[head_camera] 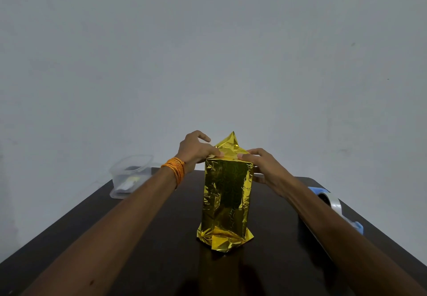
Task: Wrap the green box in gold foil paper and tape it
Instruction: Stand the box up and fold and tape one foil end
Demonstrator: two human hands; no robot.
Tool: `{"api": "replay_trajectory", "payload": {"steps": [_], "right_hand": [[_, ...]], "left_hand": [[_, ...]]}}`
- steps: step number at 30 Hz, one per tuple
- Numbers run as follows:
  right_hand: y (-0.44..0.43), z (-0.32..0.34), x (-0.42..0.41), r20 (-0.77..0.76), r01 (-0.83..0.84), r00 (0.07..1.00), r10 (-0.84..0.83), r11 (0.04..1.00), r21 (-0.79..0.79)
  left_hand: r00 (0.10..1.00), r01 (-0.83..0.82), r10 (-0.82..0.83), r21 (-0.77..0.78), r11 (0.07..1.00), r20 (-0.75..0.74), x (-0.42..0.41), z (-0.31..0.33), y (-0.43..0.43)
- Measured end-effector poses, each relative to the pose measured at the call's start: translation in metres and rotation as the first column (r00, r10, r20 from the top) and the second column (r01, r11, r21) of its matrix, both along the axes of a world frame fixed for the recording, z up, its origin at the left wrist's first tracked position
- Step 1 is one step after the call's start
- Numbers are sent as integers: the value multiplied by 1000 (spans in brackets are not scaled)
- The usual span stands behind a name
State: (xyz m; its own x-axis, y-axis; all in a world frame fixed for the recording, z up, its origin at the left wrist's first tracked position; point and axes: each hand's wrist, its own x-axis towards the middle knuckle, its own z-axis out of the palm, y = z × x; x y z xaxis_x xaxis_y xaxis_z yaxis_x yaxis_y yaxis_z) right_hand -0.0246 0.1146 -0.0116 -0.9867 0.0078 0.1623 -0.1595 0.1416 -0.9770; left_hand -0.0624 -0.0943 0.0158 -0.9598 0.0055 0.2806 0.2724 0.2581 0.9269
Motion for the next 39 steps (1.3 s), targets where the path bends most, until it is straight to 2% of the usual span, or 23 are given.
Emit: {"api": "replay_trajectory", "payload": {"steps": [5, 8, 10, 12, 16, 21, 24, 25, 27, 29, 31, 32, 34, 36, 39], "right_hand": [[0, 0, 2, -9, -10, 1000, 10, 1000, 16], [-2, 1, 5, -13, -12, 1000, 13, 999, 41], [-1, 1, 6, -10, -15, 1000, 16, 999, 48], [1, -1, 5, -5, -16, 1000, 16, 999, 48], [-1, 0, 6, 1, -10, 1000, 10, 999, 40], [-2, 2, 6, 12, -5, 1000, 4, 1000, 19], [-4, 2, 9, 1, 8, 1000, -8, 999, 35], [-5, 1, 10, -26, 44, 999, -42, 997, 62], [-9, -5, 10, -187, 225, 962, -198, 965, 138], [-16, -9, 17, -426, 428, 833, -352, 899, 95], [-28, -7, 27, -612, 506, 703, -364, 860, 70], [-37, -5, 33, -662, 502, 683, -310, 857, 117], [-51, -5, 38, -653, 439, 741, -158, 850, 292], [-60, -7, 37, -554, 386, 829, -75, 793, 471], [-58, -10, 31, -548, 435, 828, -116, 751, 497]], "left_hand": [[957, 106, -173, 274, 956, 234, 1, 0, 0], [964, 38, -134, 376, 926, 231, -2, -9, 2], [975, 17, -96, 364, 931, 198, -4, -15, 0], [965, 81, -159, 342, 936, 209, -4, -18, -2], [965, 136, -172, 183, 974, 197, -6, -22, 0], [983, 27, -75, 277, 961, 166, 0, -25, 10], [972, 41, -116, 341, 939, 204, 1, -37, 11], [968, 48, -134, 366, 929, 213, 1, -40, 11], [972, 24, -116, 405, 914, 203, 1, -43, 10], [982, -75, -7, 430, 900, 186, 0, -46, 13], [971, -226, 169, 402, 887, 172, 4, -47, 18], [958, -283, 243, 369, 885, 153, 8, -46, 21], [945, -326, 307, 305, 895, 109, 17, -44, 28], [944, -329, 321, 271, 905, 76, 31, -42, 31], [956, -285, 293, 239, 928, 2, 46, -45, 30]]}}
